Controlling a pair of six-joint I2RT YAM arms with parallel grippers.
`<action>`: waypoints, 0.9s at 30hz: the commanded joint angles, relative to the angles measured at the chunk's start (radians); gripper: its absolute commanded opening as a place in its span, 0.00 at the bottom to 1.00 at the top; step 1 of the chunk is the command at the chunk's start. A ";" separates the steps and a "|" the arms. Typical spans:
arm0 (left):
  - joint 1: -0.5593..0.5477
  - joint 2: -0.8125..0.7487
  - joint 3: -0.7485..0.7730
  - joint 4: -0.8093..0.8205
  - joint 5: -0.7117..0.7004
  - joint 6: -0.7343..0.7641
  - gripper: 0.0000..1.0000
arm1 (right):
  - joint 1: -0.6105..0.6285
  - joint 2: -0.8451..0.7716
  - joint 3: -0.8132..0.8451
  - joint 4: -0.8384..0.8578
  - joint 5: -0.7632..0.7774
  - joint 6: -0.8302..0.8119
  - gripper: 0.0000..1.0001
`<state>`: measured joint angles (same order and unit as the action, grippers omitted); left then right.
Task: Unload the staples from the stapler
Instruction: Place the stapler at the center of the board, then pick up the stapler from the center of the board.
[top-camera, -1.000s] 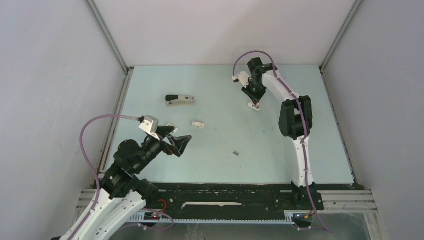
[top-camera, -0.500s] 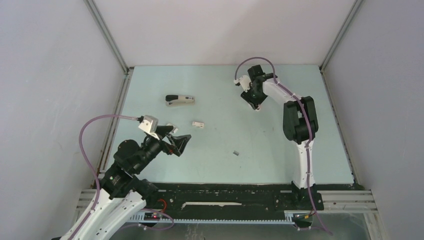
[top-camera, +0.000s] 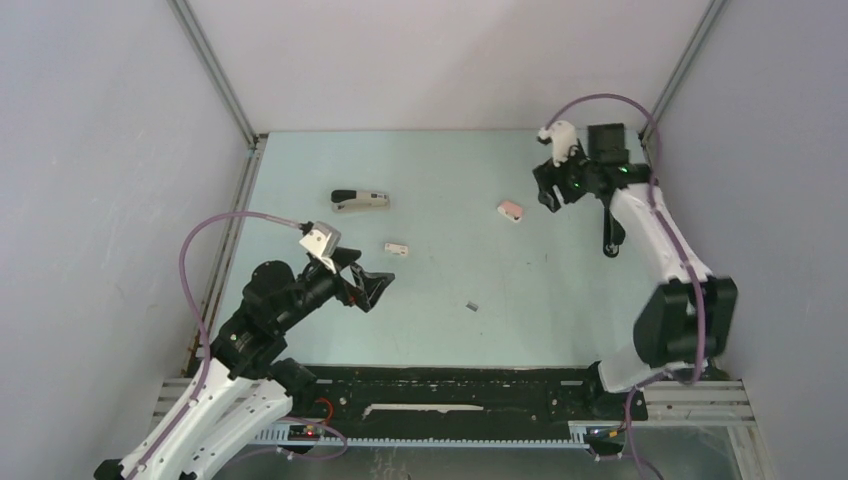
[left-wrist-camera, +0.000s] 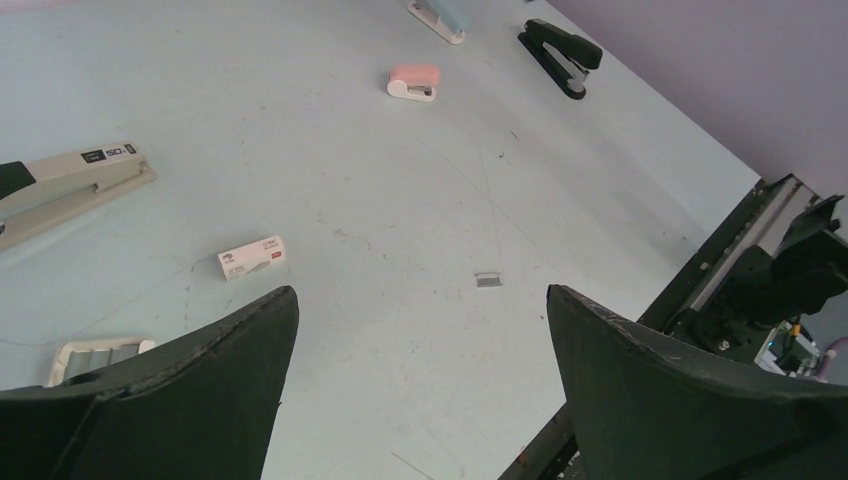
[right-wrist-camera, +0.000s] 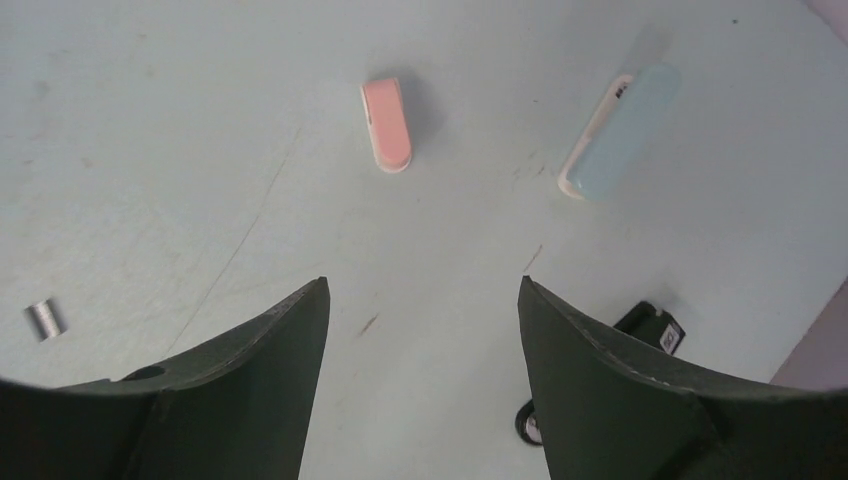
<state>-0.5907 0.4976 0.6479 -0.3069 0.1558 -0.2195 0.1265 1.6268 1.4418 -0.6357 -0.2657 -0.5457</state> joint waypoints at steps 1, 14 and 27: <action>0.022 -0.023 0.030 -0.023 0.038 0.059 1.00 | -0.109 -0.194 -0.146 0.073 -0.282 0.022 0.78; 0.106 0.016 0.012 -0.002 0.160 -0.016 1.00 | -0.445 -0.324 -0.334 0.103 -0.665 0.113 0.80; 0.158 0.009 0.007 0.012 0.215 -0.043 1.00 | -0.467 -0.300 -0.335 0.069 -0.572 0.095 0.80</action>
<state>-0.4500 0.5121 0.6476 -0.3294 0.3283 -0.2394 -0.3328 1.3197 1.1000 -0.5648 -0.8566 -0.4541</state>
